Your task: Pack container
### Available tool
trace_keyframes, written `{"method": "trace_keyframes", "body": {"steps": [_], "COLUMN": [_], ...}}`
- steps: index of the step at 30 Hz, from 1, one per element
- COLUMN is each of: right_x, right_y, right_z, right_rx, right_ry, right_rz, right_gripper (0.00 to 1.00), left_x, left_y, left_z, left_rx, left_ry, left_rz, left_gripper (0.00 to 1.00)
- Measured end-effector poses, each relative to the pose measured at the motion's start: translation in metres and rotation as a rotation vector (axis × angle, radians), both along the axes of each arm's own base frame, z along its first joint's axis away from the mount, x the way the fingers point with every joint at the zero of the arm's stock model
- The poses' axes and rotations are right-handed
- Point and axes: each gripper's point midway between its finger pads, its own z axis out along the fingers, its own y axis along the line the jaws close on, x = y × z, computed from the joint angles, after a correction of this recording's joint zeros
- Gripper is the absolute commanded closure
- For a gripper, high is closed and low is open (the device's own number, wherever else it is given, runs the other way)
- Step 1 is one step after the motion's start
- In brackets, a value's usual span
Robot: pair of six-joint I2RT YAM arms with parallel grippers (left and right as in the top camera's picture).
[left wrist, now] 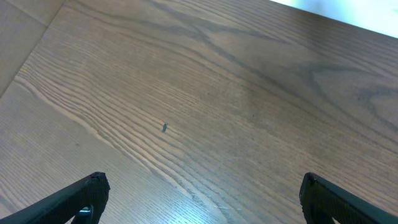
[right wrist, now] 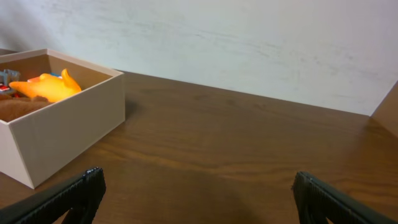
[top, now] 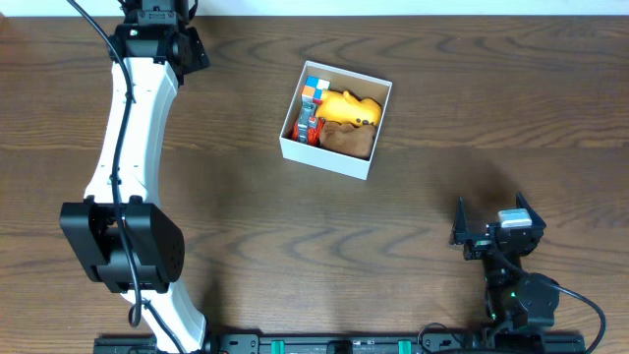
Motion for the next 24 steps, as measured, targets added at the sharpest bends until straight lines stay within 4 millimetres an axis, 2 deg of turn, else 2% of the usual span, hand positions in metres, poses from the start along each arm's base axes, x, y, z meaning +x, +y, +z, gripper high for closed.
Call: {"method": "trace_keyframes", "body": {"steps": [7, 11, 13, 15, 17, 18, 19, 20, 22, 24], "right_x": [0.0, 0.0, 0.0, 0.0, 0.0, 0.0, 0.0, 0.0, 0.0, 0.0], "right_y": [0.0, 0.0, 0.0, 0.0, 0.0, 0.0, 0.0, 0.0, 0.0, 0.0], "right_z": [0.0, 0.0, 0.0, 0.0, 0.0, 0.0, 0.0, 0.0, 0.0, 0.0], "right_rx": [0.0, 0.0, 0.0, 0.0, 0.0, 0.0, 0.0, 0.0, 0.0, 0.0], "right_ry": [0.0, 0.0, 0.0, 0.0, 0.0, 0.0, 0.0, 0.0, 0.0, 0.0], "right_rz": [0.0, 0.0, 0.0, 0.0, 0.0, 0.0, 0.0, 0.0, 0.0, 0.0], "right_gripper": [0.01, 0.01, 0.01, 0.01, 0.01, 0.01, 0.01, 0.01, 0.01, 0.01], "left_x": [-0.003, -0.013, -0.028, -0.047, -0.075, -0.1, -0.113, -0.136, -0.174, -0.213], "left_y": [0.0, -0.002, -0.002, -0.001, -0.001, 0.0, 0.0, 0.001, 0.003, 0.004], "left_z": [0.0, 0.022, 0.052, 0.094, 0.143, 0.175, 0.19, 0.211, 0.235, 0.251], "left_rx": [0.0, -0.012, -0.015, -0.019, -0.022, -0.024, -0.024, -0.024, -0.025, -0.027], "left_ry": [0.012, -0.026, -0.084, -0.181, -0.302, -0.382, -0.42, -0.472, -0.537, -0.595], "left_rz": [0.0, -0.008, -0.009, -0.011, -0.012, -0.012, -0.012, -0.011, -0.01, -0.011], "left_gripper": [0.02, 0.02, 0.02, 0.02, 0.02, 0.02, 0.02, 0.02, 0.02, 0.02]}}
